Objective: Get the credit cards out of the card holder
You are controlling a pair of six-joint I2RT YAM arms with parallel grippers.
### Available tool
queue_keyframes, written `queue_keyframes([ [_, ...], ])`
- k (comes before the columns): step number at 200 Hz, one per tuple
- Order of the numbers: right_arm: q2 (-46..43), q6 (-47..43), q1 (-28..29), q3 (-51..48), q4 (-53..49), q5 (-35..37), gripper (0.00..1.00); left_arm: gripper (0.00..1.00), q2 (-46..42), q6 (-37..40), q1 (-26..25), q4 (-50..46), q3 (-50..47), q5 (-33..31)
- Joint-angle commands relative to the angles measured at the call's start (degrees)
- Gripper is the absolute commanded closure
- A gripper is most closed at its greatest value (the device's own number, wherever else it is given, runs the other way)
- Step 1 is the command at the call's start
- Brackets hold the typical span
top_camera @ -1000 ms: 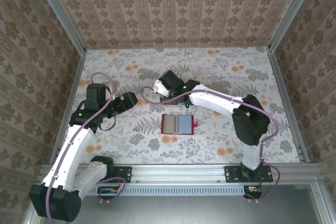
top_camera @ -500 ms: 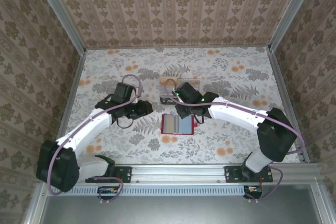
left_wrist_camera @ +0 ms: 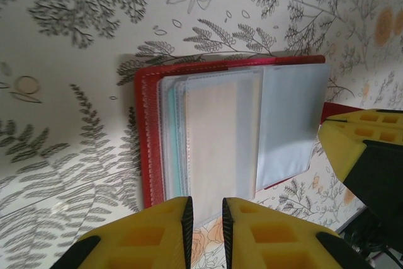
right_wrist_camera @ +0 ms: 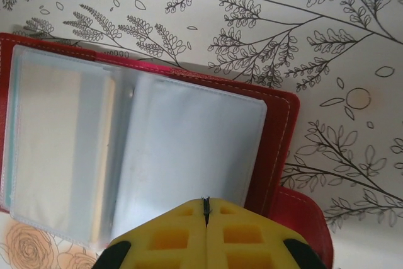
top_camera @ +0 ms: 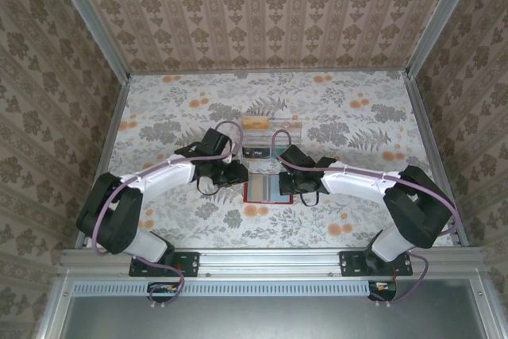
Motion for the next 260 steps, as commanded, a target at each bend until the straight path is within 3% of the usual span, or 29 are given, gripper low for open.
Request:
queue_keyframes([
  [1, 1.2, 3.2, -0.3, -1.0, 2.0, -0.6, 0.99, 0.77, 2.1, 0.9, -1.1, 1.5, 2.3, 1.6],
  [154, 2.5, 3.7, -0.3, -2.0, 2.6, -1.0, 0.99, 0.77, 12.6, 2.1, -3.4, 1.8, 4.8, 3.1],
  [194, 2.5, 4.0, -0.2, -2.3, 2.9, -1.3, 0.99, 0.67, 12.9, 2.0, -4.2, 2.9, 4.9, 4.0],
  [260, 2.9, 4.4, -0.2, -2.7, 3.4, -1.8, 0.98, 0.62, 13.5, 2.5, -5.5, 3.9, 6.0, 5.6],
])
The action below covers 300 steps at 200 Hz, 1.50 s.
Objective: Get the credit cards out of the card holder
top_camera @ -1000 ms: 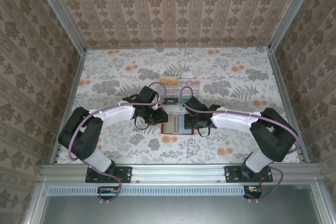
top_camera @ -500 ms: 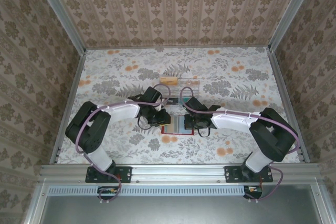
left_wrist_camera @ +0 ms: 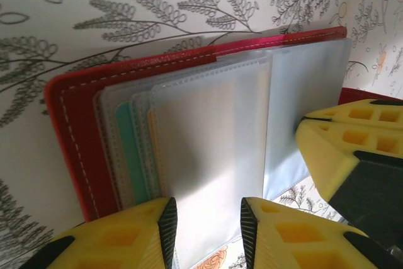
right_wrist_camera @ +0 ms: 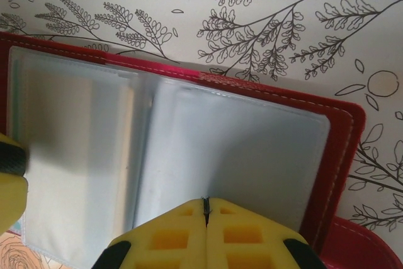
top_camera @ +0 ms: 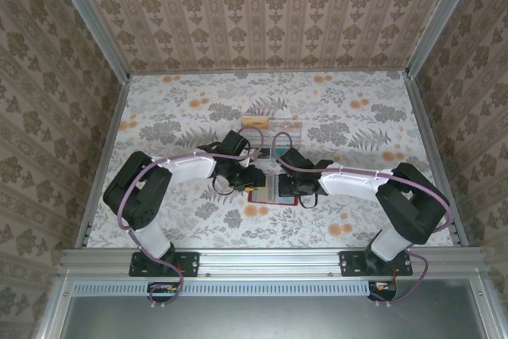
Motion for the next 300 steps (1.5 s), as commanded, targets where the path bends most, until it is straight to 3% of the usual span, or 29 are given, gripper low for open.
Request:
queue_keyframes([
  [1, 0.9, 1.4, -0.3, -1.0, 0.3, -0.8, 0.98, 0.62, 1.2, 1.3, -0.7, -0.3, 1.1, 0.9],
  [40, 0.6, 1.6, -0.2, -1.0, -0.1, -0.5, 0.98, 0.6, 1.4, 1.5, -0.9, -0.2, 1.8, 1.4],
  [87, -6.0, 1.7, -0.6, 0.1, -6.1, 4.7, 0.91, 0.6, 0.7, 1.8, -0.9, -1.8, 2.2, -0.2],
  [124, -8.8, 2.5, -2.8, -3.0, -7.2, 4.8, 0.89, 0.6, 1.0, 2.3, -1.2, -2.5, 2.8, -0.5],
  [199, -2.8, 2.9, -3.4, -4.7, -1.6, -0.7, 0.9, 0.6, 4.3, 2.4, -2.2, -2.7, 4.8, 1.0],
  [300, -1.7, 2.7, -3.4, -4.3, -0.8, -1.1, 0.9, 0.61, 5.9, 3.6, -3.3, -3.2, 7.4, 2.4],
])
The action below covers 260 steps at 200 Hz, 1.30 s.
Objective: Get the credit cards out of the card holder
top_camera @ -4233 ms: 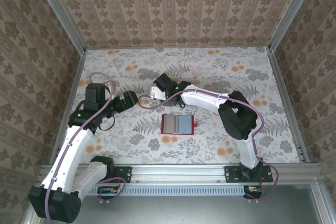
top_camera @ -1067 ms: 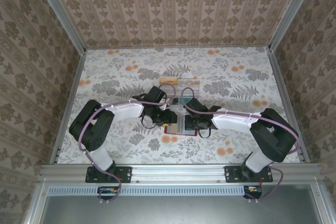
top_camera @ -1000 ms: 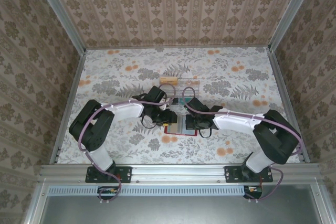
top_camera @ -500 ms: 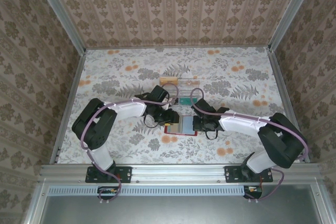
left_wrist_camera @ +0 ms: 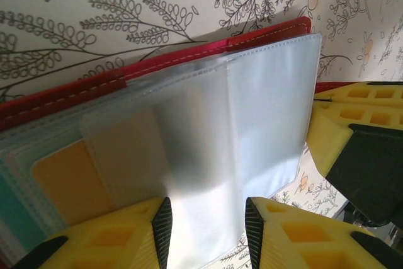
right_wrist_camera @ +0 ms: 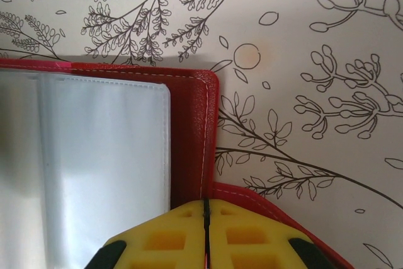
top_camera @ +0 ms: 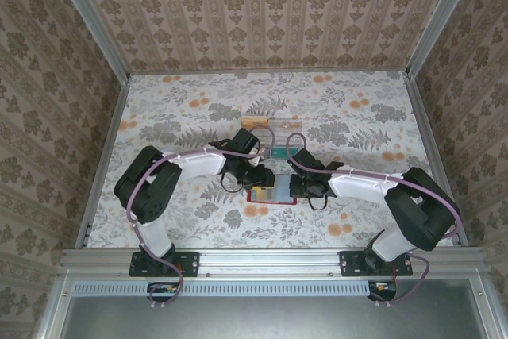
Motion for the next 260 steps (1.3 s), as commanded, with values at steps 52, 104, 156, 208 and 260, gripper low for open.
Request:
queue_keyframes([
  [52, 2.1, 0.4, 0.0, 0.4, 0.6, -2.0, 0.9, 0.62, 1.1, 2.0, -1.0, -1.6, 3.7, 1.8],
  [104, 1.7, 0.3, 0.1, 0.3, 0.5, -1.9, 0.9, 0.62, -1.3, 2.1, -0.6, -2.9, 4.4, 0.5],
  [156, 0.9, 0.1, 0.2, 0.5, 0.4, -1.8, 0.89, 0.58, -7.9, 0.7, 3.0, -4.4, -0.6, -4.3],
  [208, 1.2, 0.3, 0.2, 0.4, 0.6, -1.9, 0.89, 0.58, -6.9, -0.3, 3.6, -4.6, -3.0, -3.9],
  [260, 1.3, 0.3, 0.2, 0.3, 0.7, -1.9, 0.89, 0.58, -4.8, -0.1, 3.3, -4.6, -3.0, -3.1],
])
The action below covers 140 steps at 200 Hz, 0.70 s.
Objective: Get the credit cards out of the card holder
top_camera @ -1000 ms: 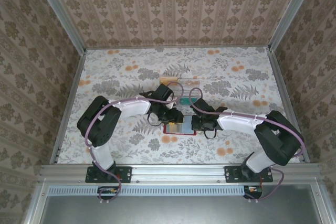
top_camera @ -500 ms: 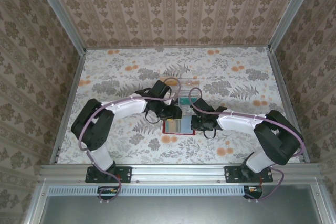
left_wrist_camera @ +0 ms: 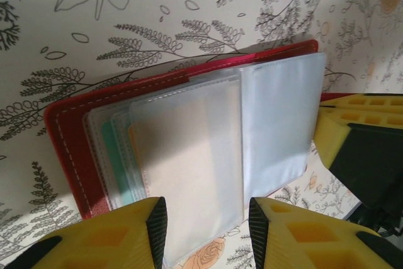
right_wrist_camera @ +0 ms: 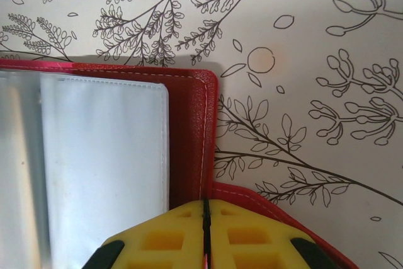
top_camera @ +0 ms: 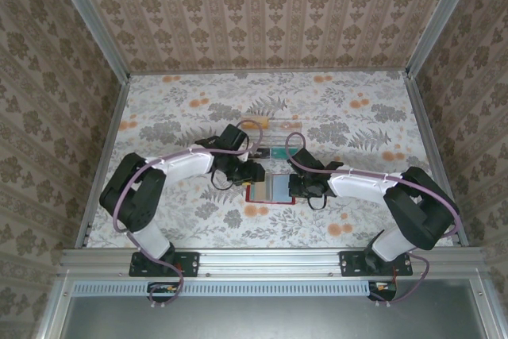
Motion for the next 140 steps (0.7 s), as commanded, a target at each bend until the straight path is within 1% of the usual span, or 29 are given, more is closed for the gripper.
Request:
queue_keyframes([
  [1, 0.9, 0.3, 0.2, 0.2, -0.3, -1.3, 0.89, 0.58, 1.4, -0.5, -0.5, -0.9, -0.5, 0.4],
  [140, 1.8, 0.5, 0.3, 0.2, 0.3, -1.5, 0.89, 0.58, 5.2, 0.3, -3.1, -0.2, 2.5, 2.7],
])
